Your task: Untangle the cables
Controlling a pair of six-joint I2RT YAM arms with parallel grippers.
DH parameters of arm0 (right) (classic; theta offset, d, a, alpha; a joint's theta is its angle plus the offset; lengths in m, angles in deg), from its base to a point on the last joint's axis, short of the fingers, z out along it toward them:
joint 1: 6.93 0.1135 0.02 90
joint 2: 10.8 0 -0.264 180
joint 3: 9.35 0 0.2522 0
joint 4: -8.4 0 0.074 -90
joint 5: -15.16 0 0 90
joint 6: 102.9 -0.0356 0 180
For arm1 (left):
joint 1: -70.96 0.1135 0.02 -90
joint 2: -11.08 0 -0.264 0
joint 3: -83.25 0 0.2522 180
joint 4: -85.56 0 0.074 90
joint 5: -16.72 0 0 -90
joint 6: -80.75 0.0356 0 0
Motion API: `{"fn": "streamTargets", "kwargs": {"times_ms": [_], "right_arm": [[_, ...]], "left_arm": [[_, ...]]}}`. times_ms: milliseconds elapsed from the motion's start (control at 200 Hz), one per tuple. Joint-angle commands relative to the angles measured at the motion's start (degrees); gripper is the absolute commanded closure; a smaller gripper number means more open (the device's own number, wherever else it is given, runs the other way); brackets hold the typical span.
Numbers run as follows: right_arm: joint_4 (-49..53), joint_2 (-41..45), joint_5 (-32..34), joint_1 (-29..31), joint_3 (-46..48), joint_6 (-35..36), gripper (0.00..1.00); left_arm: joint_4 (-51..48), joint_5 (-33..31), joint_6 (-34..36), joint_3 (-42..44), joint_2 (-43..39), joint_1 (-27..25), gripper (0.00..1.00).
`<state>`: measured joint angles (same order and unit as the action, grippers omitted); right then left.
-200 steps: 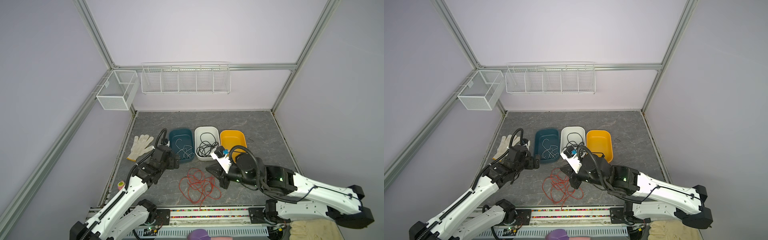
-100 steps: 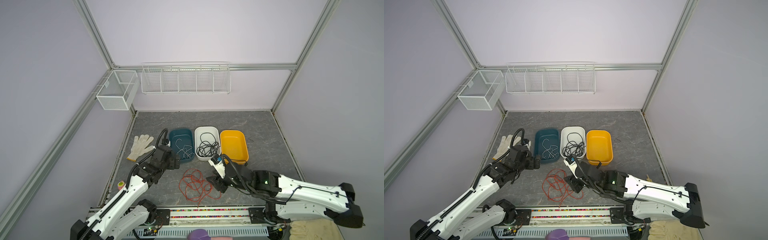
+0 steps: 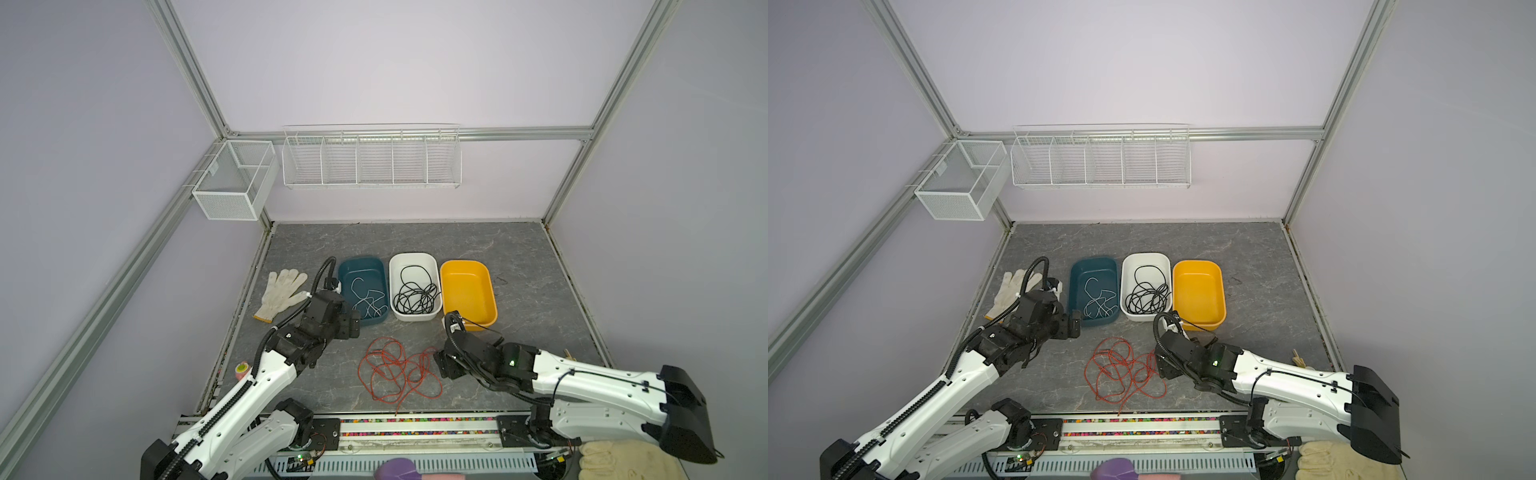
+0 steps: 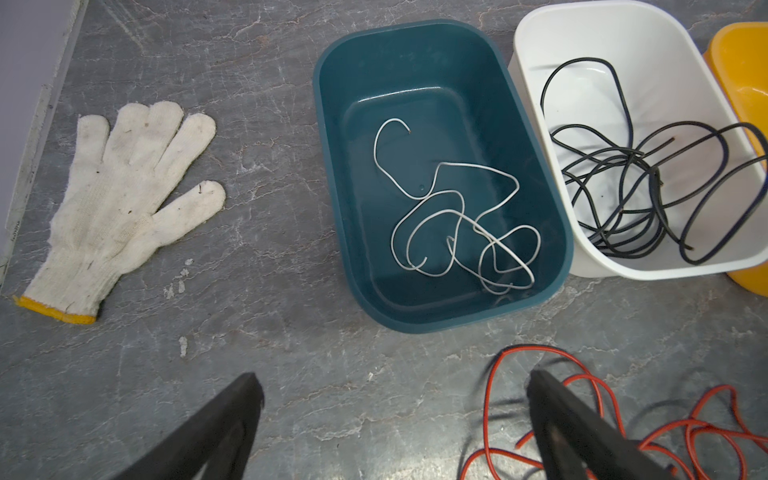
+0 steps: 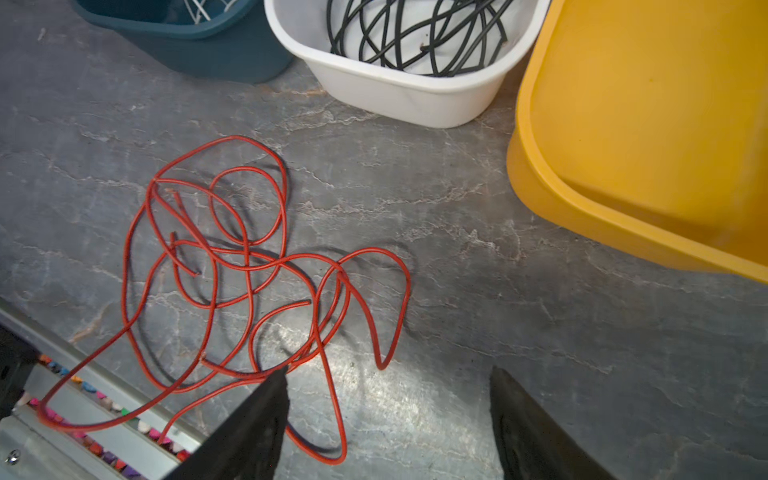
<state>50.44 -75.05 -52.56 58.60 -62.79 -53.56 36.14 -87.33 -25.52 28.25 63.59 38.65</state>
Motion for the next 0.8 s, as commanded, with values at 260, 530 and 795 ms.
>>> {"fn": "streamTargets", "kwargs": {"times_ms": [260,530,795], "right_arm": [[-7.58,-7.87,-2.37,-1.66,2.32,0.78,0.42],[-8.68,-12.8,-5.06,-2.93,0.87,1.78,0.54],[-7.09,-14.57,-6.96,-3.11,-1.71,2.39,0.85]], "left_arm": [[-0.59,0.06,0.08,0.23,-0.13,-0.29,0.01],[-0.64,0.07,0.12,0.28,-0.13,-0.29,0.01],[-0.55,0.16,0.11,0.21,0.19,-0.29,0.01]]}}
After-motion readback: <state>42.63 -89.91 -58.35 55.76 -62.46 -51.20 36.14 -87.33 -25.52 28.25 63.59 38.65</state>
